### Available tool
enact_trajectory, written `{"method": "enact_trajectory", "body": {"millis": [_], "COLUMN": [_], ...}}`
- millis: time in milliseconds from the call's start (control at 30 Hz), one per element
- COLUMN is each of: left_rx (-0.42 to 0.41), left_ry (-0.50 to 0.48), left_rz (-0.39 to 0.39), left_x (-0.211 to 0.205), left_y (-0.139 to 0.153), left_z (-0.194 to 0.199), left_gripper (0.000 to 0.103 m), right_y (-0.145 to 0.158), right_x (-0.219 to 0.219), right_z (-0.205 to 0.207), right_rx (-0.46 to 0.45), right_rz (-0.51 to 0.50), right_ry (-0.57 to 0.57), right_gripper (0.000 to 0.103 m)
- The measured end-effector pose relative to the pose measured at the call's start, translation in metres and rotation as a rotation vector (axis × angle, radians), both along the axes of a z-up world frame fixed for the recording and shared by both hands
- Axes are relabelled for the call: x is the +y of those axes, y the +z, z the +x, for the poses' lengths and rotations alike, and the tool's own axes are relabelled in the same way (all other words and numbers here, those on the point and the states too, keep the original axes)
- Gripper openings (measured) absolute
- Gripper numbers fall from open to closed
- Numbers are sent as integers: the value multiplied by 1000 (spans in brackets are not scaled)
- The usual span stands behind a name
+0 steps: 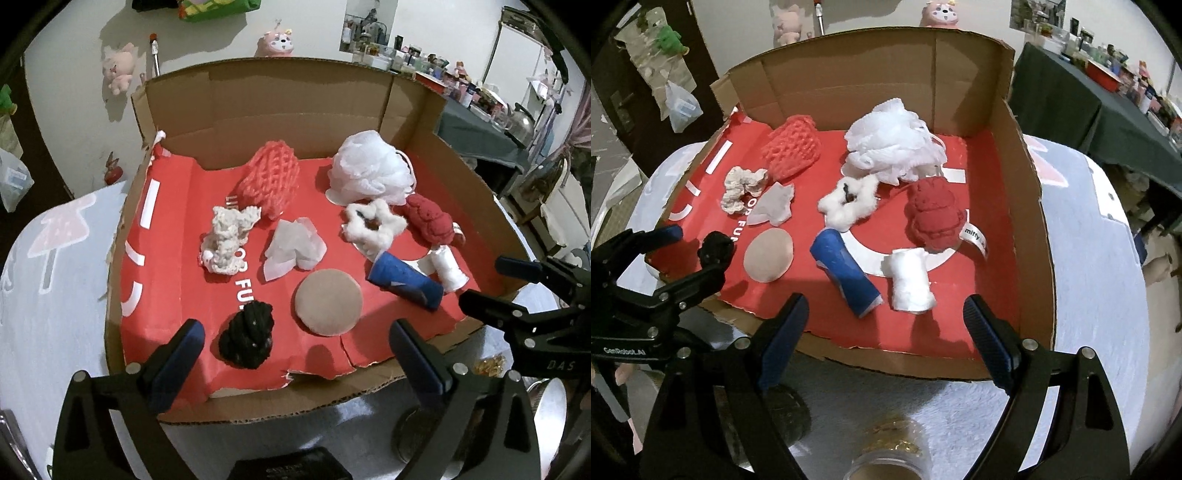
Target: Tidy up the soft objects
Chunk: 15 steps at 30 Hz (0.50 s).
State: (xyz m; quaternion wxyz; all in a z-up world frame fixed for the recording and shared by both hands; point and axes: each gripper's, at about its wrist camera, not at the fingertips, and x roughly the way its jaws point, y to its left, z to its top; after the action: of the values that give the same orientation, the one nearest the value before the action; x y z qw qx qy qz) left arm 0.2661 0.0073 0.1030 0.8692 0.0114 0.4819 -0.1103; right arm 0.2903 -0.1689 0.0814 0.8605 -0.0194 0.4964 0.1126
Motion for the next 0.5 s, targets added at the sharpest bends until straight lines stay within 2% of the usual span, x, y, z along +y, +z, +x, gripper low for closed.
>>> {"method": "enact_trajectory", "body": {"millis": [267, 500], "left_rx": [30, 24], "left_ry": [21, 32], "left_rz": [-17, -16], "left_x": [4, 7], "left_y": [-10, -10], "left_z": [2, 2], "left_gripper": [102, 102], "right_y": [-9, -9], "right_x": [-1, -3], "right_z": [0, -1], "right_rx": [6, -12], "right_rz": [10, 13], "right_ry": [-10, -27], "right_gripper": [86, 86]}}
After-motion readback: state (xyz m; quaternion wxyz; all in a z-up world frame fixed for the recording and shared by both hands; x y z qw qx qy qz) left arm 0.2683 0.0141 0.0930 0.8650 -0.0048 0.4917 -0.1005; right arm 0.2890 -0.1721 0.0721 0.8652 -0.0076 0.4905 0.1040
